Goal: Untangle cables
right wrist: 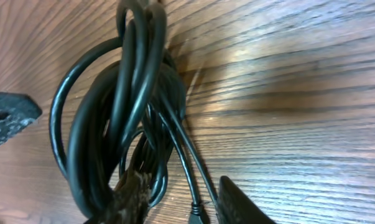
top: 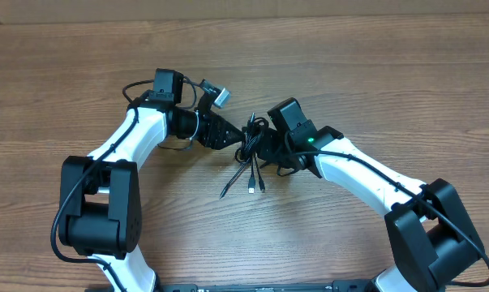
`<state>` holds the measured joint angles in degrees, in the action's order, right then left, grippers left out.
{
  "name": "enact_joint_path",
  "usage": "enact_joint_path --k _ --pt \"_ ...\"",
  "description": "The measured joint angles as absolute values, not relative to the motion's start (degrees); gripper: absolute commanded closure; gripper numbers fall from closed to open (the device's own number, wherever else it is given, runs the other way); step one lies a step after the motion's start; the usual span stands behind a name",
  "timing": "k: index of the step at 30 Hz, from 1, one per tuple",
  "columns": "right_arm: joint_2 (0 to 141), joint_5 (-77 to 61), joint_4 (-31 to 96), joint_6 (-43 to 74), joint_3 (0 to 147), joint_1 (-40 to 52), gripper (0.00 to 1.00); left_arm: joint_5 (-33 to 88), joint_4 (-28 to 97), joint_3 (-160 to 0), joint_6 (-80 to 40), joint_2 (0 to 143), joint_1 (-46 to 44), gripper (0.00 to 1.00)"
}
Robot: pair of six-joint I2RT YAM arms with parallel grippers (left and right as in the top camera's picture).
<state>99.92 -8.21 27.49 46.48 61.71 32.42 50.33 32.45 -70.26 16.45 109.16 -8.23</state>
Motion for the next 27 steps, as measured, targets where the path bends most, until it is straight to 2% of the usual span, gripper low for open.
enact_joint_path --k 7,9,15,17,19,20,21,23,24,27 --pt "99.9 -9.9 21.8 46.5 61.7 32.4 0.58 40.8 32.9 -70.4 13.6 109.2 -9.7 0.28" --pt "99.9 -10.5 21.3 46.5 61.7 32.4 0.58 39.5 32.9 -70.6 13.6 109.2 -10.5 0.23" --pt "99.9 -11.2 21.0 46.5 61.7 32.4 0.58 37.7 32.7 -70.7 13.4 109.2 -10.9 0.24" --pt "99.9 -11.4 21.0 46.5 61.7 32.4 0.58 37.6 32.7 -70.7 13.4 109.2 -10.9 0.26" --pt "99.9 -11.6 21.0 46.5 61.7 32.4 0.58 37.5 32.8 -70.7 13.4 109.2 -10.9 0.41" --pt "99.9 -11.7 21.1 46.5 61.7 32.4 0.58 37.5 32.8 -70.7 13.2 109.2 -10.9 0.39" --pt "99.9 -11.7 21.1 46.5 61.7 32.4 0.55 37.3 32.7 -70.7 13.5 109.2 -10.9 0.27" --pt "99.9 -11.6 21.9 46.6 61.7 32.5 0.48 36.5 33.8 -71.2 12.9 109.2 -10.9 0.12" --pt "99.9 -11.5 22.9 46.5 61.7 32.6 0.47 35.5 35.4 -72.0 11.7 109.2 -10.7 0.07" --pt "99.9 -11.4 24.1 46.5 61.7 32.7 0.46 32.6 37.9 -74.3 9.4 109.2 -9.9 0.02"
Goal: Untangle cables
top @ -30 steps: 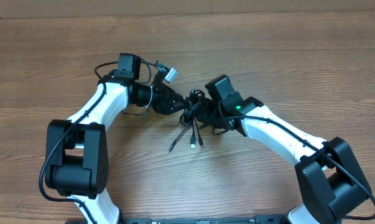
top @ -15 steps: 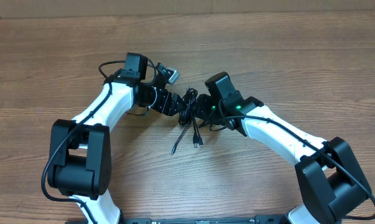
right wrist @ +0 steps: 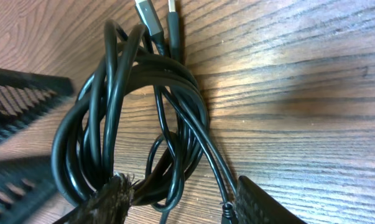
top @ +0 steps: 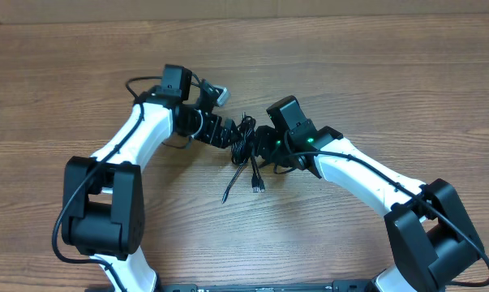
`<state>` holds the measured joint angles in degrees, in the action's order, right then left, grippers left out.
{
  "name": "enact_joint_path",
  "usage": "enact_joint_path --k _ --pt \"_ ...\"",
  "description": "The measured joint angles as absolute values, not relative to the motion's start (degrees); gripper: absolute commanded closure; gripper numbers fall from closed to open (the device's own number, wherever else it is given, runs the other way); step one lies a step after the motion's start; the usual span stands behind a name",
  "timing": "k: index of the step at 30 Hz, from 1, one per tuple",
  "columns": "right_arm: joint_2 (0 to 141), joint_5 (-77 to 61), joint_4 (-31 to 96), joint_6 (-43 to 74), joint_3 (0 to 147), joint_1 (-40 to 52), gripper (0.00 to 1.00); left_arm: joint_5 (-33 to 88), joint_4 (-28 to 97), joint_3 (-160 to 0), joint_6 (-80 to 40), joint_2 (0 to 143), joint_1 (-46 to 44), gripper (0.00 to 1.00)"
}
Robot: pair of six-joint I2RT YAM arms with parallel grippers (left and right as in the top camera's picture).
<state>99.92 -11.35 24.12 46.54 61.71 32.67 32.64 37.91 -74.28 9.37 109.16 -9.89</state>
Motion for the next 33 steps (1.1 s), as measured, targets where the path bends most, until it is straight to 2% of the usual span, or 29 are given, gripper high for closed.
enact_joint_path --k 5,8,15,18,24,30,31,33 --pt "99.9 -11.2 24.5 46.5 61.7 32.7 0.46 31.0 38.7 -75.4 7.2 109.2 -6.8 0.04" --pt "99.9 -10.9 25.1 48.0 61.7 32.7 0.46 32.4 39.0 -75.4 7.4 109.2 -5.6 0.0" --pt "99.9 -9.6 28.5 50.4 61.7 32.1 0.42 46.0 42.5 -75.5 17.1 109.2 -5.7 0.01" --pt "99.9 -8.7 31.4 51.2 61.7 30.6 0.39 48.1 42.5 -75.5 20.1 109.2 -6.3 0.0" --pt "99.9 -7.5 35.9 51.9 61.7 25.6 0.35 45.6 40.6 -75.5 21.2 109.2 -9.8 0.0" --pt "99.9 -7.0 37.2 51.5 61.7 23.5 0.33 36.4 37.7 -75.5 15.2 109.2 -14.3 0.0" --pt "99.9 -7.0 37.2 51.4 61.7 23.5 0.32 35.1 37.6 -75.5 14.5 109.2 -14.9 0.01" --pt "99.9 -7.0 37.3 51.3 61.7 23.6 0.32 32.5 37.6 -75.5 13.0 109.2 -16.1 0.09"
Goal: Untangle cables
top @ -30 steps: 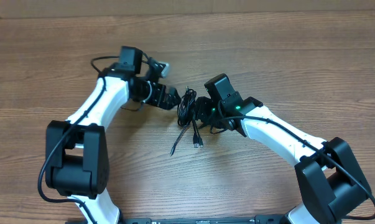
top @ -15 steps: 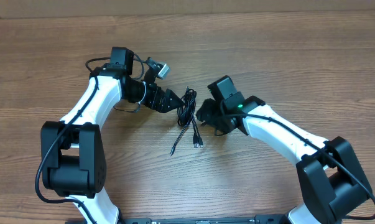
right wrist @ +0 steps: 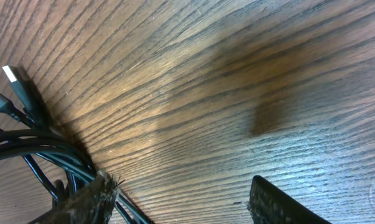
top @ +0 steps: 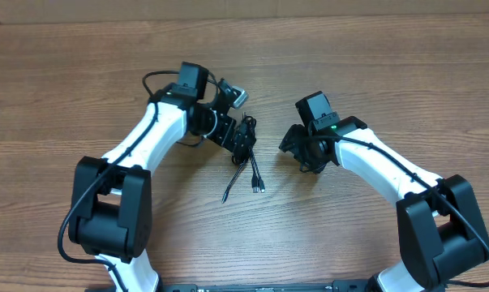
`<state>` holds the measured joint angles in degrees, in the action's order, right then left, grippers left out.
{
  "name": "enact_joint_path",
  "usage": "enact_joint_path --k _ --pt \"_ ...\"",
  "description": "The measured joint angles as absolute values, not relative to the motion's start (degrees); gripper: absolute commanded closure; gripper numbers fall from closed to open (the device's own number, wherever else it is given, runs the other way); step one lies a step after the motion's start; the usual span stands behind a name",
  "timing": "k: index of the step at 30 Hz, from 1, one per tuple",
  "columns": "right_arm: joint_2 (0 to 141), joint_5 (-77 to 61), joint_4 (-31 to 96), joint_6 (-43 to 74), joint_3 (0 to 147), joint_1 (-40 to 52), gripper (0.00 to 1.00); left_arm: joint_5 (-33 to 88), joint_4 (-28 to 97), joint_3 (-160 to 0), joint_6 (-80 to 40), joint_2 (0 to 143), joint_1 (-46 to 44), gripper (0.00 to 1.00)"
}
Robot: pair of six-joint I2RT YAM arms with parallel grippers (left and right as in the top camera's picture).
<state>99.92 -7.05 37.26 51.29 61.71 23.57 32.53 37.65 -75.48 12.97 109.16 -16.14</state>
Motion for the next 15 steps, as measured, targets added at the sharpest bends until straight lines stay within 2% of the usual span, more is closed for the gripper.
enact_joint_path --k 4,6,8,11,12,15 --pt "99.9 -7.1 37.3 51.2 61.7 23.6 0.32 27.9 37.6 -75.5 10.7 109.2 -18.2 0.41" --pt "99.9 -7.1 37.2 51.1 61.7 23.6 0.29 26.0 37.5 -75.5 10.4 109.2 -18.7 0.43" --pt "99.9 -7.4 37.0 51.0 61.7 23.6 0.28 24.7 37.4 -75.5 9.7 109.2 -19.0 0.54" --pt "99.9 -8.4 37.1 50.9 61.7 23.6 0.3 23.5 37.2 -75.5 8.9 109.2 -19.0 0.87" --pt "99.9 -9.1 37.0 50.9 61.7 23.6 0.34 23.2 37.2 -75.5 8.9 109.2 -19.0 0.96" --pt "99.9 -11.0 36.6 51.0 61.7 23.6 0.47 22.5 36.6 -75.5 8.8 109.2 -19.0 0.96"
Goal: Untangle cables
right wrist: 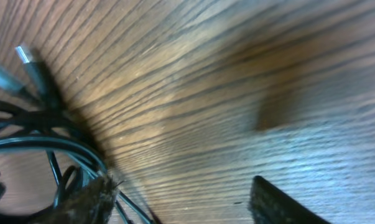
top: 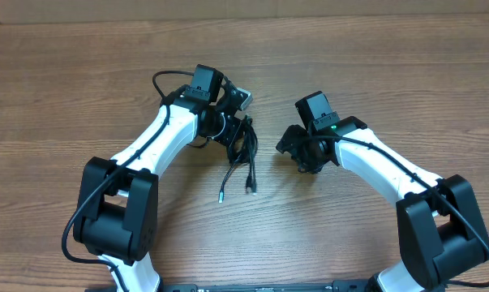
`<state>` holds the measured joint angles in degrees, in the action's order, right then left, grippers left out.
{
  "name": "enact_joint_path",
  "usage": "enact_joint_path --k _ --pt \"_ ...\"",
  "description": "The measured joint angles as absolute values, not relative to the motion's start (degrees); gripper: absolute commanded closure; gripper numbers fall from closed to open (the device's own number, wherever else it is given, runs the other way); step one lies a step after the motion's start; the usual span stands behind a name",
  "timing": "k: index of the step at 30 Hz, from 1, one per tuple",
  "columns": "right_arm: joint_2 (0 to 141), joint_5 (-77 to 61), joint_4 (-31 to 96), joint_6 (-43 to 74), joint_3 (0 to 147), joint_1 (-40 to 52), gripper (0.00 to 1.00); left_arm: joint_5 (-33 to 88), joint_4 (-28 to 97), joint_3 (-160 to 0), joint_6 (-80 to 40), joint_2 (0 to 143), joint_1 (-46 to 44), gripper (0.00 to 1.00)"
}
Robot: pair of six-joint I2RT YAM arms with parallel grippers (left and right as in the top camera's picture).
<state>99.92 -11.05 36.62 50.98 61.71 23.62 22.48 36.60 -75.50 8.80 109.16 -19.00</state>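
Note:
A bundle of black cables (top: pixel 242 144) lies tangled at the table's middle, two plug ends (top: pixel 250 188) trailing toward the front. My left gripper (top: pixel 234 131) is at the top of the bundle and appears shut on it. My right gripper (top: pixel 289 146) stands open to the right, apart from the cables. In the right wrist view its fingers (right wrist: pixel 280 202) frame bare wood, and the right gripper (right wrist: pixel 178 186) holds nothing. The cable loops (right wrist: pixel 32 146) and two USB plugs (right wrist: pixel 27 57) show at the left edge, blurred.
The wooden table (top: pixel 390 73) stretches round both arms. The left arm's white links (top: pixel 147 150) run from the front left, the right arm's (top: pixel 374 166) from the front right.
My left gripper has shifted a little up and to the right with the bundle, and the trailing plug ends swung slightly left. The right gripper stays open in nearly the same place.
First both grippers met at the bundle, with cable loops between my right fingers. A moment later it was the same, the bundle turned. Then my right gripper stood open off to the right with nothing in it, while the left kept the bundle and now has it slightly farther back.

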Motion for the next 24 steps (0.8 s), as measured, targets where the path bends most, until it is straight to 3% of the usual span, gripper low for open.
enact_joint_path --k 3,13,19,24 --pt "99.9 -13.5 35.8 50.8 61.7 23.6 0.56 22.2 36.5 -75.5 8.9 109.2 -19.0 0.96" --pt "99.9 -21.9 31.6 49.3 61.7 23.7 0.57 25.3 36.4 -75.5 11.9 109.2 -17.9 0.96" --pt "99.9 -22.7 30.6 52.8 61.7 24.0 0.74 33.2 37.5 -75.5 18.0 109.2 -16.8 0.96" --pt "99.9 -22.7 28.0 55.3 61.7 25.3 0.78 38.0 39.3 -75.5 24.7 109.2 -16.5 0.96"
